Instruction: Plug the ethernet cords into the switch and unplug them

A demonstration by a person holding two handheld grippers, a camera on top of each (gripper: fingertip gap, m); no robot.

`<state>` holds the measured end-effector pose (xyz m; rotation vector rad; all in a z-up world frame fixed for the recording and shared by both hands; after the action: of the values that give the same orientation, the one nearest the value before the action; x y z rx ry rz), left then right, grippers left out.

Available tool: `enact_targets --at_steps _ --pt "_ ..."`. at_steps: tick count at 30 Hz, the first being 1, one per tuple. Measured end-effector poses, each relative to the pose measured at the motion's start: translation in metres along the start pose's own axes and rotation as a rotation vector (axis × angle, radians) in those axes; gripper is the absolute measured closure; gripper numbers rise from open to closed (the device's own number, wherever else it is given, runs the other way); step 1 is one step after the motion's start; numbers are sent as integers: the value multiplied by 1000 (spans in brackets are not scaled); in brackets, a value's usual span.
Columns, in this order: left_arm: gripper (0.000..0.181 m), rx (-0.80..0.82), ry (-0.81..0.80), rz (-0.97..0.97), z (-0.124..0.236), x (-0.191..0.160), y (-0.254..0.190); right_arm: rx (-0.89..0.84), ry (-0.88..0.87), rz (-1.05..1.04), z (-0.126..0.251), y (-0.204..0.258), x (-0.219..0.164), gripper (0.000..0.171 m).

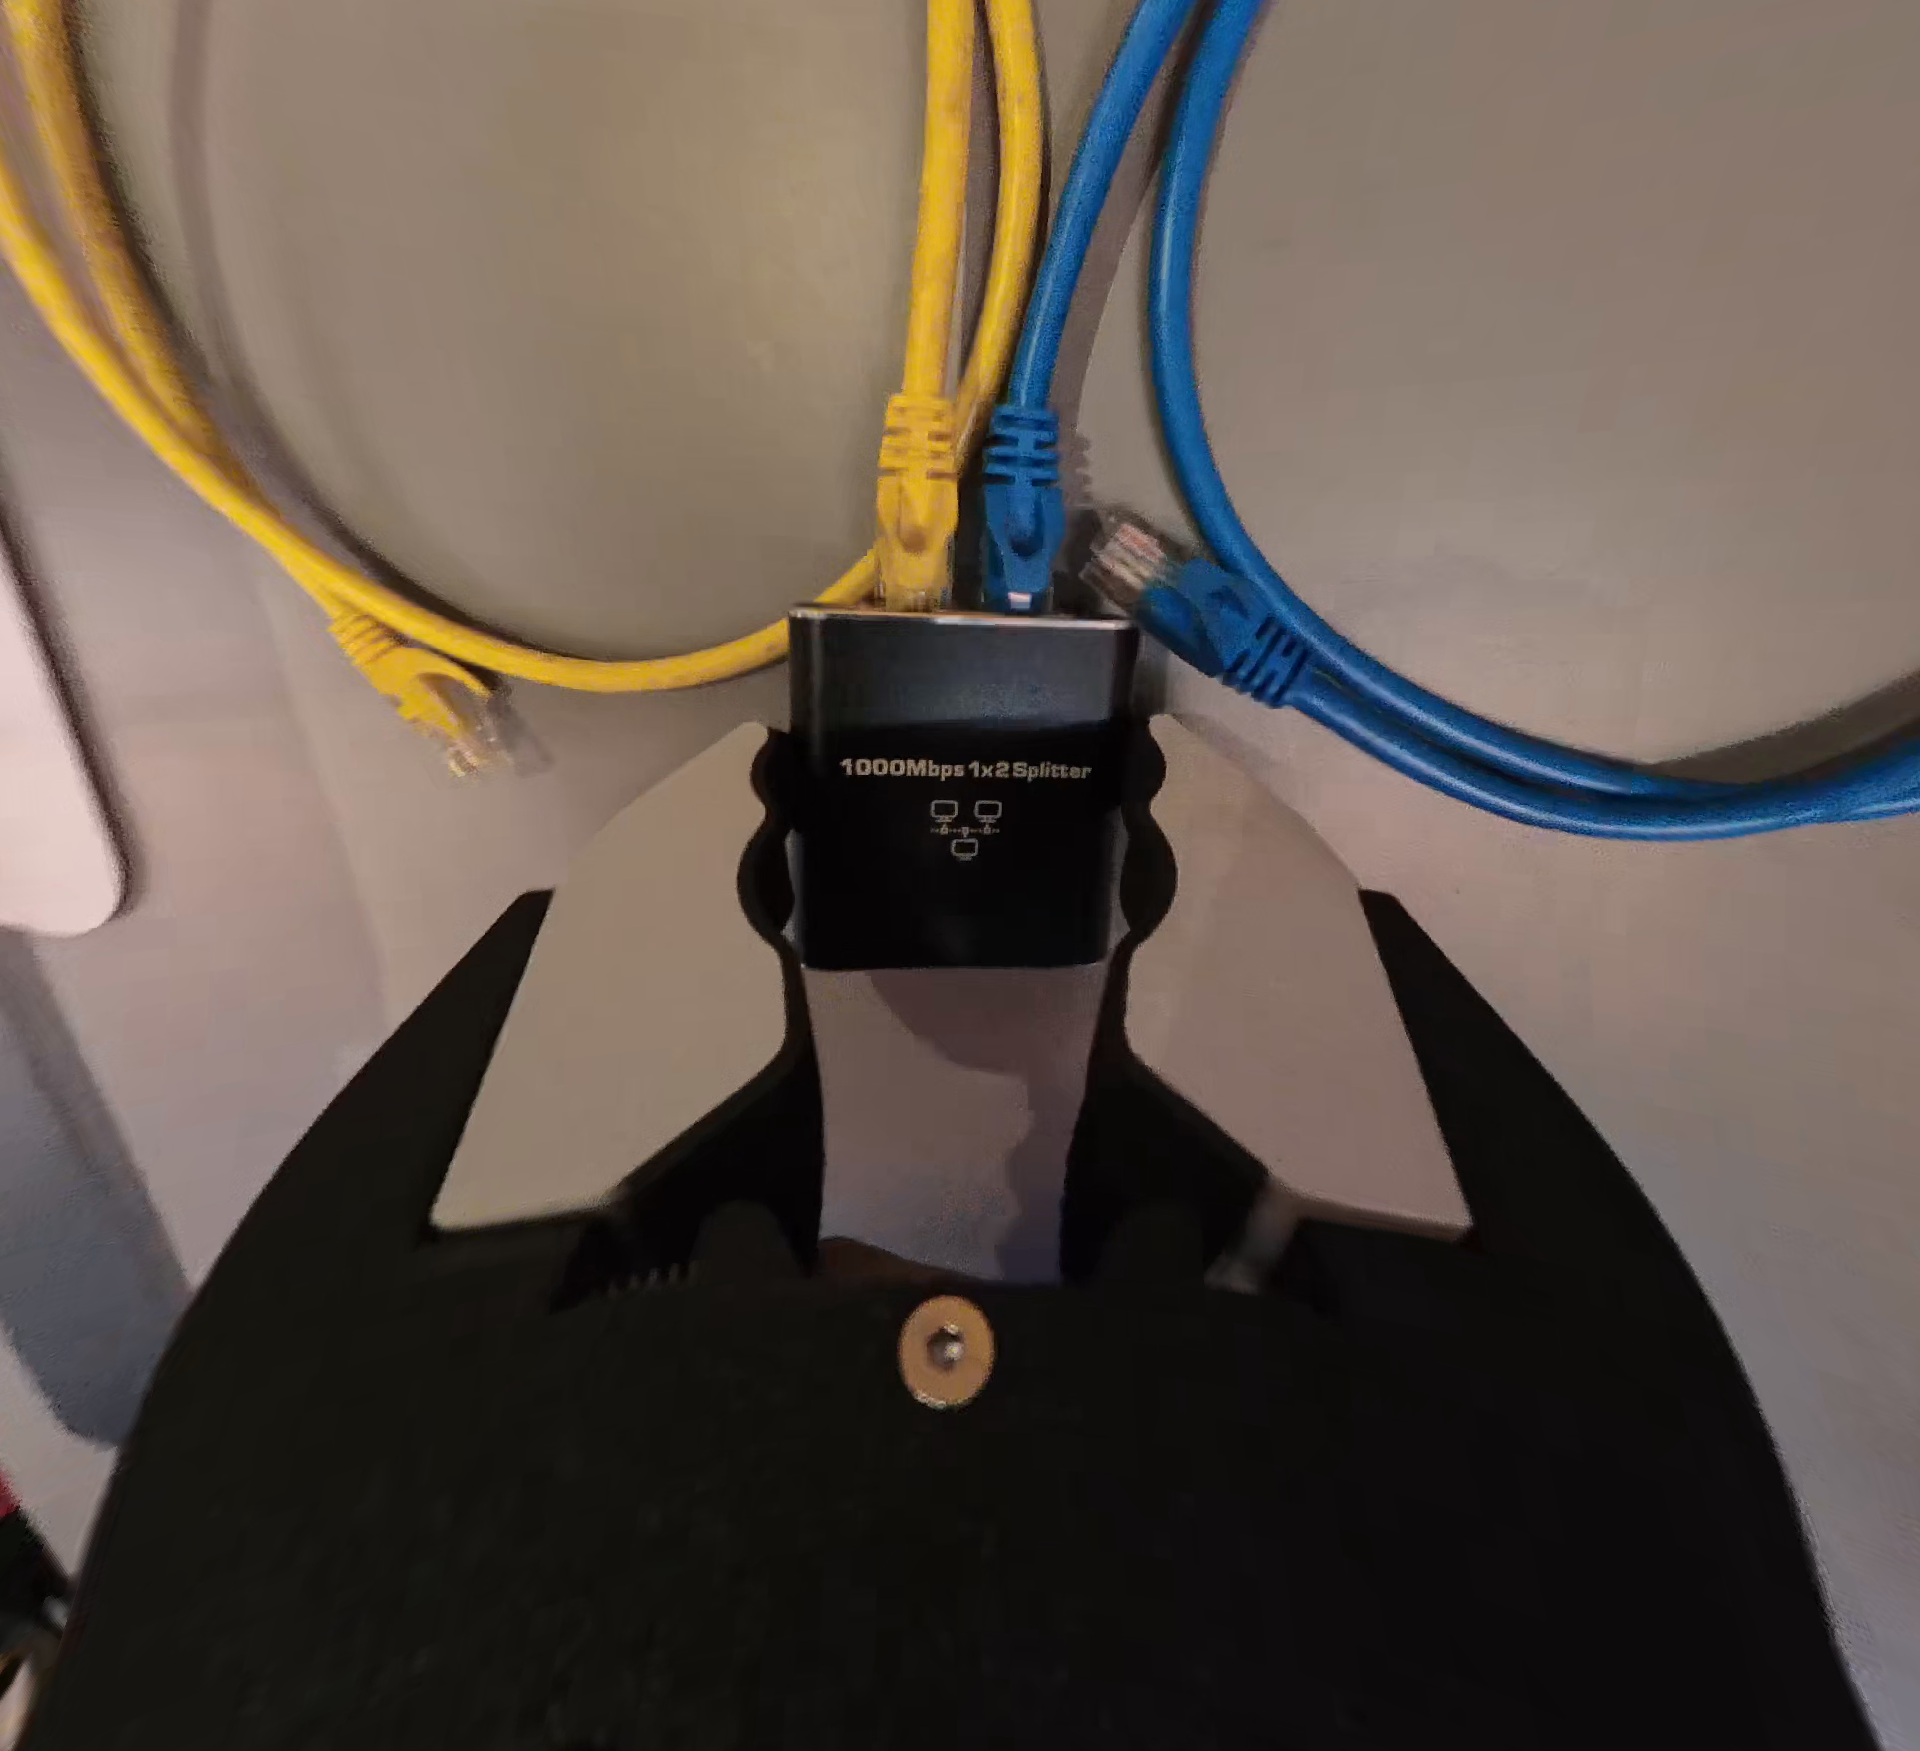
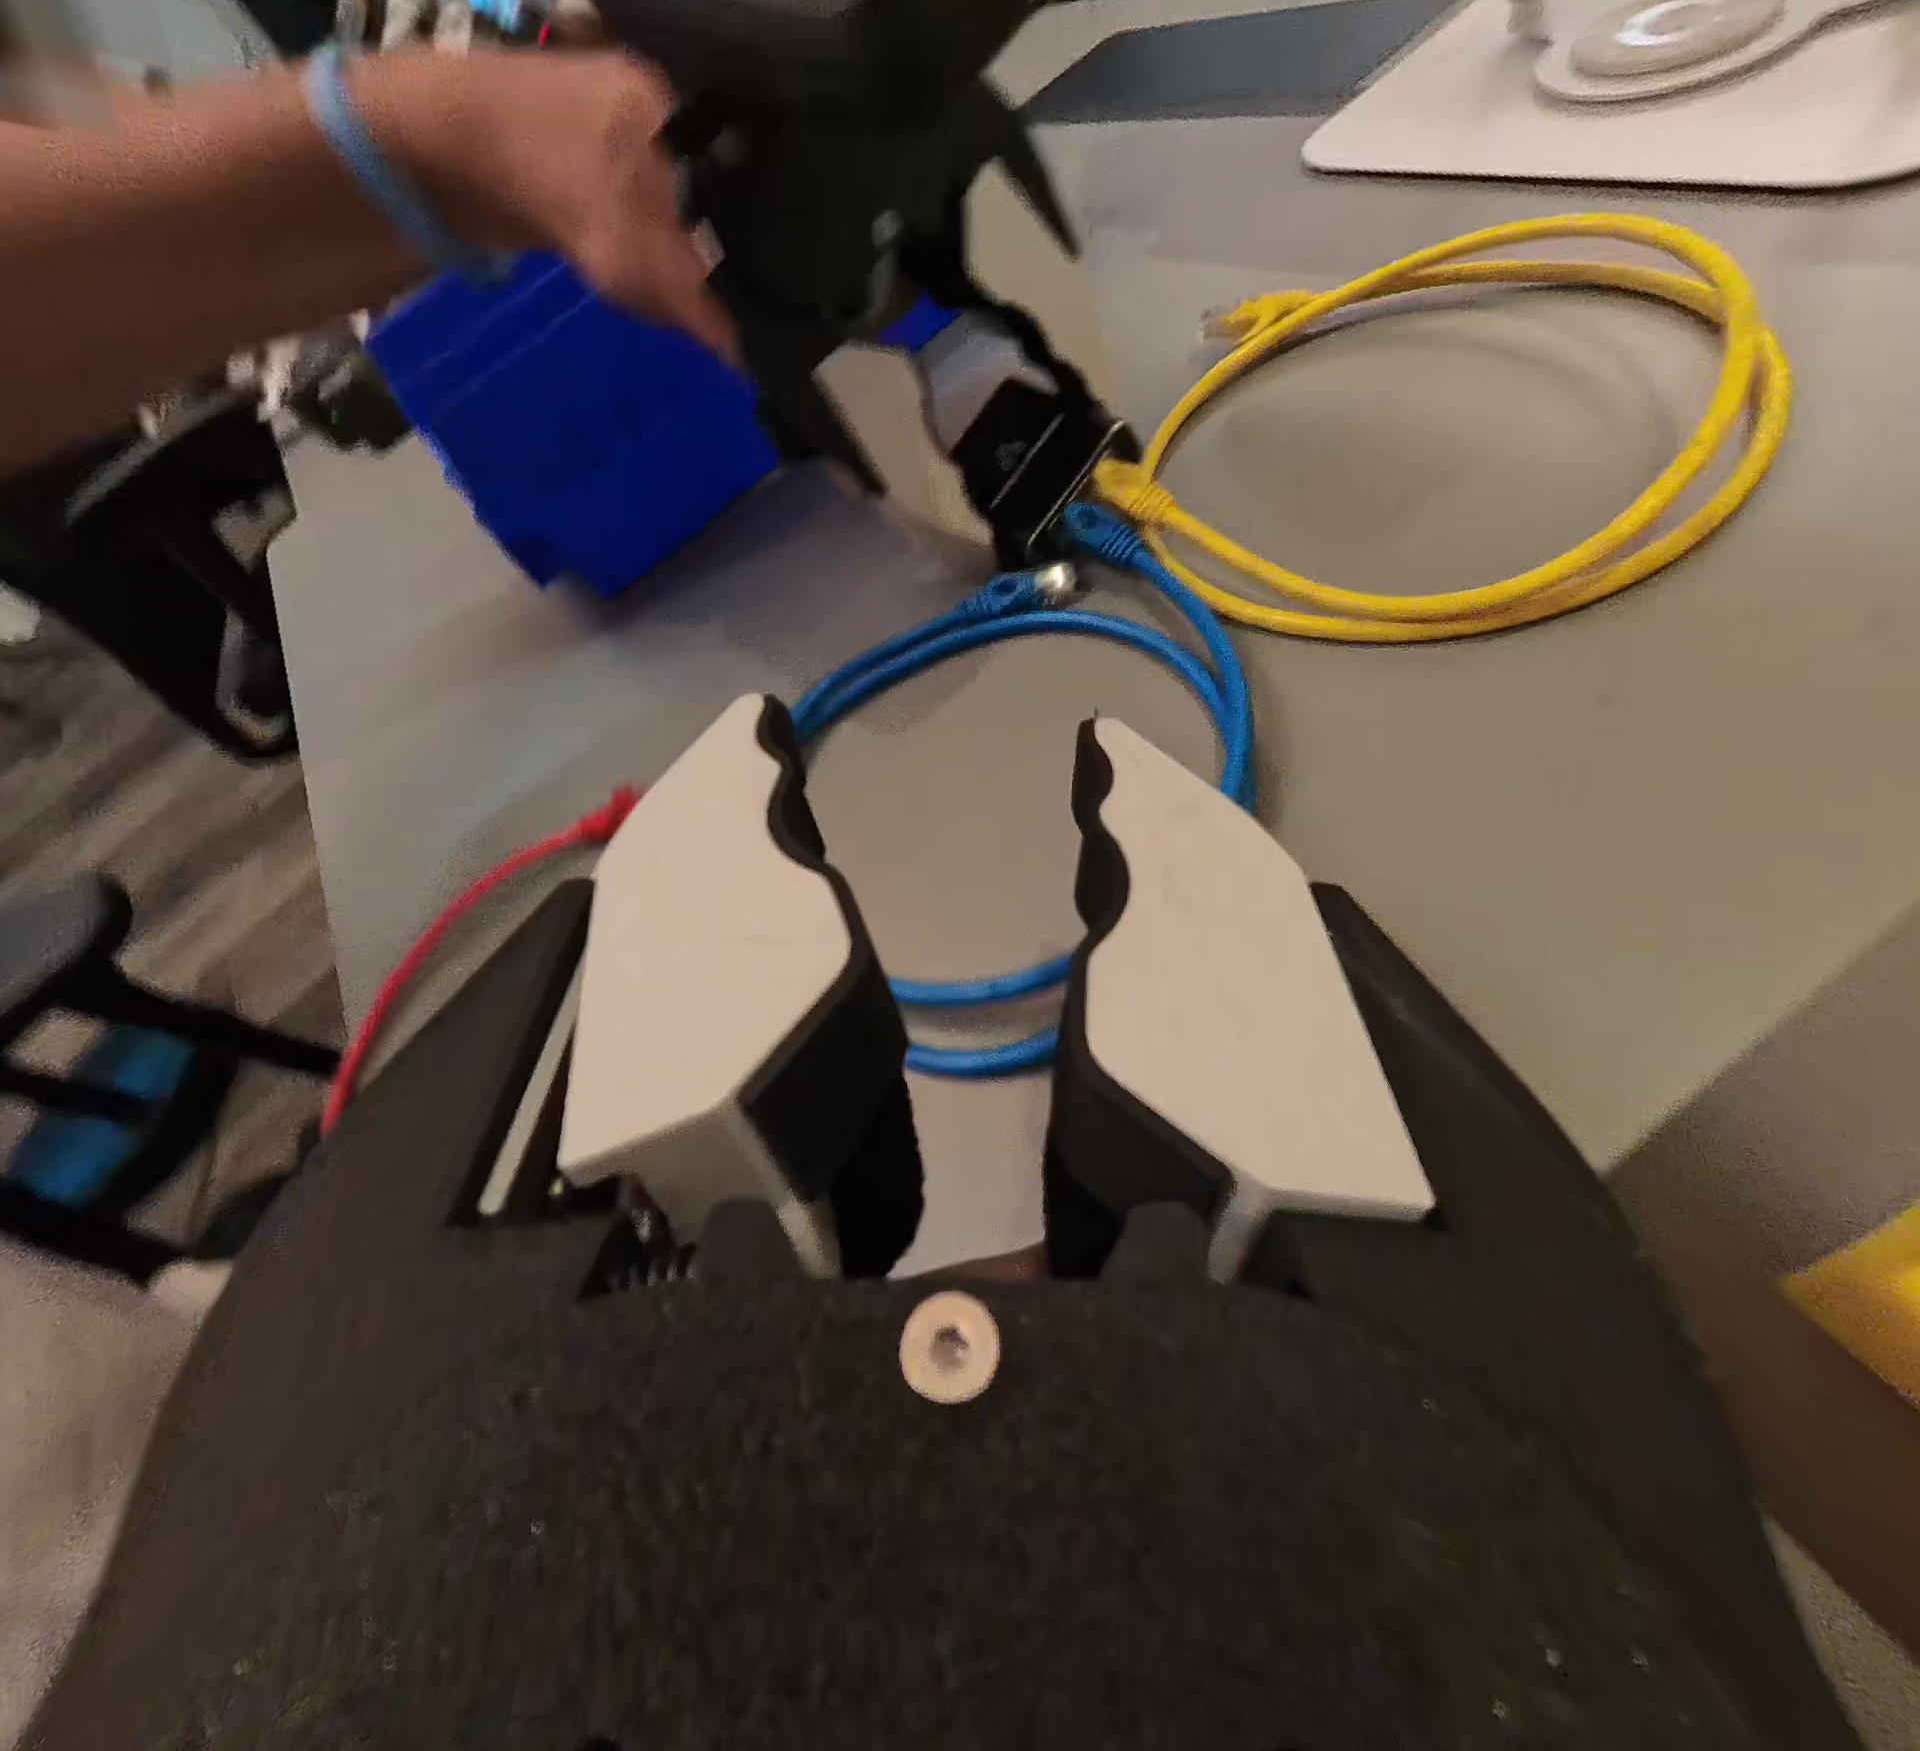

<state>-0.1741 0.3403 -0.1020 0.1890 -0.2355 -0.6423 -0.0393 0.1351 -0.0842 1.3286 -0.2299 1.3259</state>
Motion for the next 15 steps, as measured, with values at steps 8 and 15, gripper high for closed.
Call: enact_targets --at_steps 8,15 --pt "121 619 -182 262 62 23 -38 82 -108 -299 -38 19 17 128" --pt "123 913 -437 371 77 45 -82 309 -182 -366 -50 25 31 131"
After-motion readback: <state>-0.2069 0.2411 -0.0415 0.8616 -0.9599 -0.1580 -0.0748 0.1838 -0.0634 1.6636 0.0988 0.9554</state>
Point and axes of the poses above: each gripper's, where its closed fingertips meet, z back along the fingers, x out of its top, y = z × x across the jaws, the point moved 9 cm from there along z, back along the fingers, and after that the axes turned 13 degrees about -z, right-handed, at the moved point
